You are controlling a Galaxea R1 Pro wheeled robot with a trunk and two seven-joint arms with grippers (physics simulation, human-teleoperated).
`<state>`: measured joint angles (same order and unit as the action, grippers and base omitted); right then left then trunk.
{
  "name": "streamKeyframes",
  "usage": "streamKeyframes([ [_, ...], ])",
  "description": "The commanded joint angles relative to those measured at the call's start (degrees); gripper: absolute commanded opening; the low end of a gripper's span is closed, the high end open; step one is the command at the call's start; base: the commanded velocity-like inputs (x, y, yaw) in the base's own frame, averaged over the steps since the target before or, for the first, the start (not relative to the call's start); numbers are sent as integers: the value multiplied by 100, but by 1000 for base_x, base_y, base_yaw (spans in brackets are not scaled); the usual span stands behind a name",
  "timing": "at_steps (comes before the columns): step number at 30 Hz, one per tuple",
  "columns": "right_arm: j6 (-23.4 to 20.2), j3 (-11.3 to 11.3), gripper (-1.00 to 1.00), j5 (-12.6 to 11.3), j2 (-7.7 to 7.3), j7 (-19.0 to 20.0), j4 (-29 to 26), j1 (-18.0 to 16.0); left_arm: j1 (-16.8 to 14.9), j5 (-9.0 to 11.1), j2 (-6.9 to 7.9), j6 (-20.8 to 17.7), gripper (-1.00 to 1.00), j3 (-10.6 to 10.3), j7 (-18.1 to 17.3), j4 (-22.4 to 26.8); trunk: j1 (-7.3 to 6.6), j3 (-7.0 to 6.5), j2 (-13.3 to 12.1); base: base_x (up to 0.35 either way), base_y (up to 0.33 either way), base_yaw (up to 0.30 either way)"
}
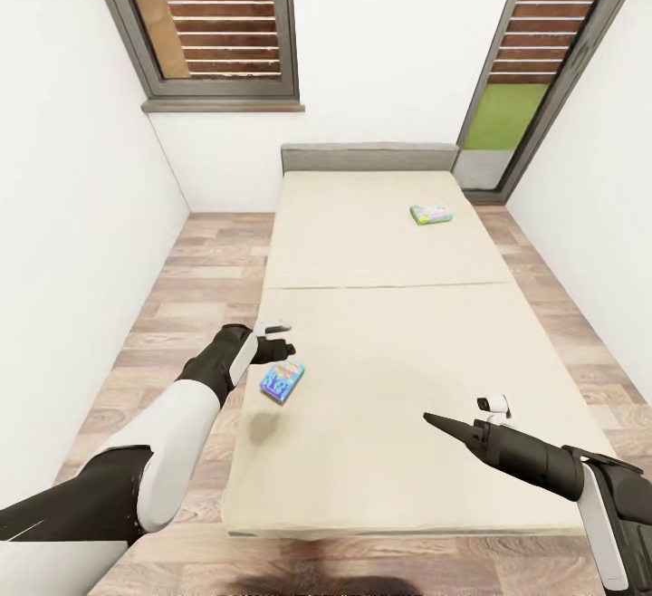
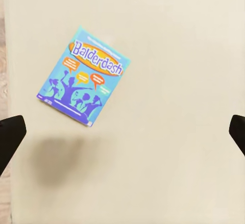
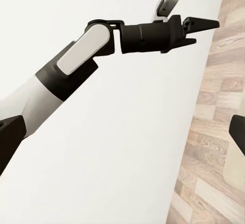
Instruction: Put all the toys in the child's room - the three board games (two on the bed and one on the table), the two jigsaw puzzles on the table, and the tennis ball on the table - inside the toy box on the table in the child's room.
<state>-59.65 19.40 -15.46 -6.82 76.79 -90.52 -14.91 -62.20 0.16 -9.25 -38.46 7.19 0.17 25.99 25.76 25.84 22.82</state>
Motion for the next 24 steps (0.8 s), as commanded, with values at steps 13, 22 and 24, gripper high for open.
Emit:
streamKeyframes([
  [13,-35,2,100,25,5,11,-1,-3,-3,2,-6,16,100,5,1,103,3,132,10,0,0,0],
  [22,-35,2,100,46,5,11,-1,-3,-3,2,-6,12,100,-9,4,107,3,217,10,0,0,0],
  [24,-35,2,100,48,5,11,-1,-3,-3,2,-6,10,100,-8,4,108,3,235,10,0,0,0],
])
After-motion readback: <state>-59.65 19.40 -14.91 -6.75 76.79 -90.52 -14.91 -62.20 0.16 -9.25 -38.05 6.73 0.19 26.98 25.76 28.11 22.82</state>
